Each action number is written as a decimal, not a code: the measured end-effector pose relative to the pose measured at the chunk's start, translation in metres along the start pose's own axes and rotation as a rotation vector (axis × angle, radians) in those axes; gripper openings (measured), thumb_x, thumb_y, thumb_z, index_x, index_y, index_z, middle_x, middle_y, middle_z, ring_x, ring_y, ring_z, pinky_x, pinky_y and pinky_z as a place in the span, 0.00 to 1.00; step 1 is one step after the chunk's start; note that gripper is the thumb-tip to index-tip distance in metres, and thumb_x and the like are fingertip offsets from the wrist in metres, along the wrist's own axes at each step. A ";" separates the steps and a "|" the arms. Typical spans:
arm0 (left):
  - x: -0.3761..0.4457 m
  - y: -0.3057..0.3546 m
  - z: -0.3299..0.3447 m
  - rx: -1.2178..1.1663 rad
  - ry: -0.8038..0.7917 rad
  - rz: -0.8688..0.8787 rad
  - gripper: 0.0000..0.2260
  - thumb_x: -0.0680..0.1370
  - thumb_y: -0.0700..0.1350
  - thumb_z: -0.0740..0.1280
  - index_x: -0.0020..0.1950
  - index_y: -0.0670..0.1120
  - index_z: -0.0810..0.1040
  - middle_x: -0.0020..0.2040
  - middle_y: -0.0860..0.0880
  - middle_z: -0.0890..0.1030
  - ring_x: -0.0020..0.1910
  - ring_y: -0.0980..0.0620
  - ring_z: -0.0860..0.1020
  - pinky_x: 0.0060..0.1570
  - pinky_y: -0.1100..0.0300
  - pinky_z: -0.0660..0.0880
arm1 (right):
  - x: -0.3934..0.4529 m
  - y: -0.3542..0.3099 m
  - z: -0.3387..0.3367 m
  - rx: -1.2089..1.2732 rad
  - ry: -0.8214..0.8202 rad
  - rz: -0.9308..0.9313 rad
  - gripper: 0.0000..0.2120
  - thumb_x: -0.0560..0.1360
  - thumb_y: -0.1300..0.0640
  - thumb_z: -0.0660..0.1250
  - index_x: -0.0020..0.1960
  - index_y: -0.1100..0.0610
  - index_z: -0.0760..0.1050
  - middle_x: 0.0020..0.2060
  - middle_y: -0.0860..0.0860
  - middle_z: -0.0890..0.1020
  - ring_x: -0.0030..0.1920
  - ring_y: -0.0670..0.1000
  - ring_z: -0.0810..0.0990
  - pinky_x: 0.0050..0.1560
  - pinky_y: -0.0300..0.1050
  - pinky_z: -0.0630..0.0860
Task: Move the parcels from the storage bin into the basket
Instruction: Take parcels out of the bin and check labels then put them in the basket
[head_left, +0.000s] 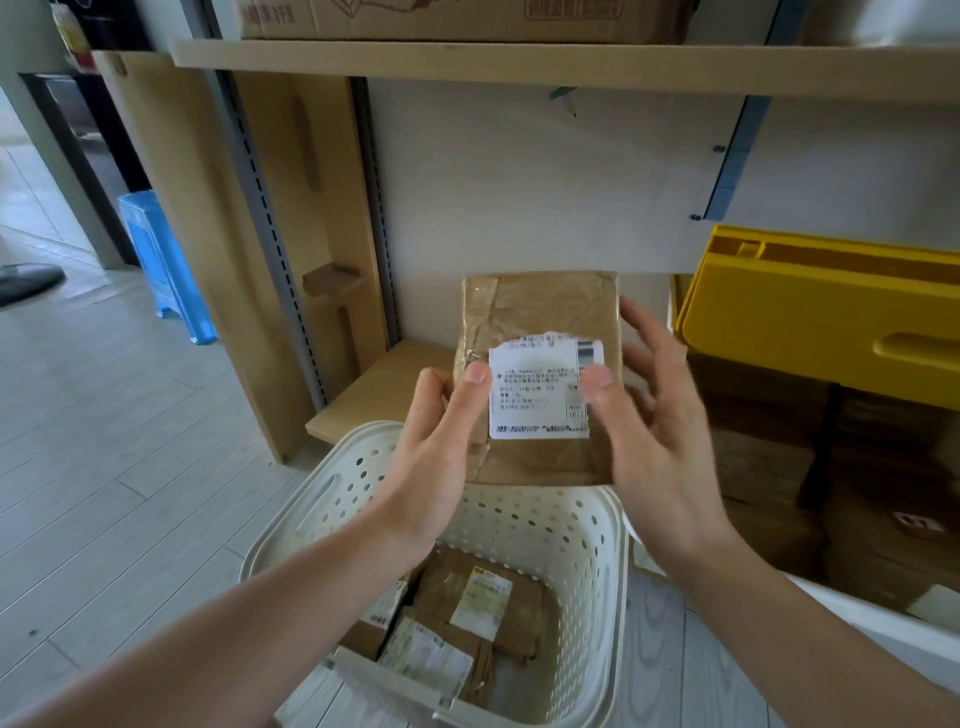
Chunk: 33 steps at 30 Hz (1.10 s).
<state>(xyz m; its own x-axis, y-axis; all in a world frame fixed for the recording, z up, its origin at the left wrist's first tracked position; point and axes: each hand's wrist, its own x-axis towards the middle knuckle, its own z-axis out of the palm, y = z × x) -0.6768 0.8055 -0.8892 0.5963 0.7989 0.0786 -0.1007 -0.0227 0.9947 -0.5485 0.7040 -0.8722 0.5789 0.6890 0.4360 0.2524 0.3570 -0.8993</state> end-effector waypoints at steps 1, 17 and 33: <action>0.000 0.000 0.001 -0.005 0.020 0.013 0.38 0.69 0.75 0.63 0.60 0.44 0.68 0.58 0.35 0.77 0.58 0.34 0.75 0.63 0.33 0.74 | -0.003 0.000 0.002 0.012 -0.064 0.006 0.25 0.82 0.56 0.62 0.76 0.42 0.62 0.63 0.40 0.80 0.64 0.45 0.79 0.57 0.45 0.82; -0.002 0.008 0.002 0.031 -0.010 0.141 0.25 0.70 0.70 0.65 0.48 0.50 0.67 0.48 0.37 0.75 0.46 0.42 0.74 0.46 0.44 0.76 | -0.008 -0.004 -0.003 0.107 -0.007 0.018 0.24 0.78 0.49 0.61 0.73 0.42 0.64 0.63 0.48 0.79 0.62 0.48 0.81 0.55 0.46 0.82; 0.005 0.005 0.002 -0.126 -0.005 0.166 0.22 0.78 0.59 0.62 0.69 0.52 0.62 0.48 0.56 0.85 0.50 0.55 0.85 0.45 0.59 0.82 | -0.006 0.006 0.002 0.070 -0.038 0.059 0.27 0.77 0.50 0.65 0.74 0.40 0.63 0.64 0.44 0.78 0.59 0.48 0.83 0.50 0.45 0.83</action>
<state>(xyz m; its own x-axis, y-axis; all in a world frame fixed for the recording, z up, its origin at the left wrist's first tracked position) -0.6729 0.8082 -0.8841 0.5668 0.7876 0.2416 -0.2967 -0.0784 0.9518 -0.5515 0.7034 -0.8799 0.5613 0.7327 0.3849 0.1634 0.3578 -0.9194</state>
